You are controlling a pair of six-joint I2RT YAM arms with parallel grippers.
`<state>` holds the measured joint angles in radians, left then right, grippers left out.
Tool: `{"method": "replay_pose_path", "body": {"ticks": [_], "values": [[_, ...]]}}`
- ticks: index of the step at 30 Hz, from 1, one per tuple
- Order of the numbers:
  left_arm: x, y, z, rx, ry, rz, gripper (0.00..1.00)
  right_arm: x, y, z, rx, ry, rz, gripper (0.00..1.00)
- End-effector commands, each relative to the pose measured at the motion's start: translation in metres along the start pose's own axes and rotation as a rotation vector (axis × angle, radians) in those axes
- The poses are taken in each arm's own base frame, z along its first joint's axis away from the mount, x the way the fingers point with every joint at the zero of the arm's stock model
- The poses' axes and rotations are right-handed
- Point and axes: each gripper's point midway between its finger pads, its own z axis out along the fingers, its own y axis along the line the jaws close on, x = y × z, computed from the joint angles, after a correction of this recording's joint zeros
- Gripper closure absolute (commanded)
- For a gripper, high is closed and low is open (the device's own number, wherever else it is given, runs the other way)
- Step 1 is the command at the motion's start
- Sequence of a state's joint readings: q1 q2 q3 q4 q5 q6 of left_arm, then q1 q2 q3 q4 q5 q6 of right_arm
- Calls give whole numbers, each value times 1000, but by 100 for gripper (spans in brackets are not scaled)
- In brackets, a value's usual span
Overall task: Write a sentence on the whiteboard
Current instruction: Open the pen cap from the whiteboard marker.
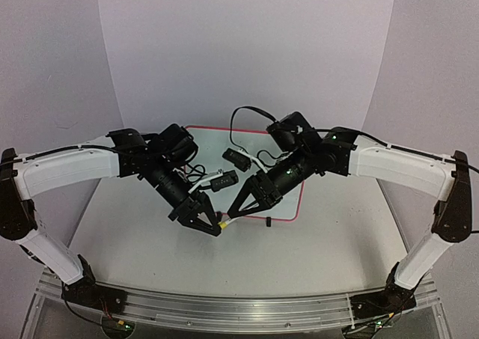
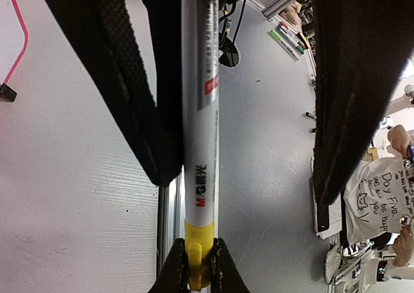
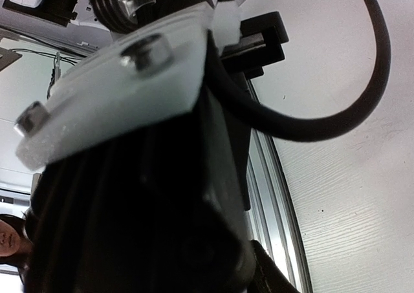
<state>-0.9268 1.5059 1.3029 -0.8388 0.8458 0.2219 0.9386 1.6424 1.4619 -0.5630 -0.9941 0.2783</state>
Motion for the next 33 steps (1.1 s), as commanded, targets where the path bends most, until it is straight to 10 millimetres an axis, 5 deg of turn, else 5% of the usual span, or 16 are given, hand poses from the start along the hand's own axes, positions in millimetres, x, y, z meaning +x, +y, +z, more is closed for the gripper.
{"method": "replay_pose_path", "body": {"ticks": [1, 11, 17, 23, 33], "values": [[-6, 2, -6, -28, 5, 15, 100, 9, 10, 8, -72, 39, -13, 60], [-6, 2, -6, -22, 13, 12, 100, 17, -4, 12, -29, 63, 3, 73], [-6, 2, -5, -18, 12, 11, 100, 12, -1, 8, -13, 43, -28, 99], [-3, 1, -4, -11, 11, 8, 100, 10, 4, 0, -7, 20, -87, 100], [11, 2, -5, -39, 8, -10, 100, 0, -22, -74, 23, -118, -57, 100]]}}
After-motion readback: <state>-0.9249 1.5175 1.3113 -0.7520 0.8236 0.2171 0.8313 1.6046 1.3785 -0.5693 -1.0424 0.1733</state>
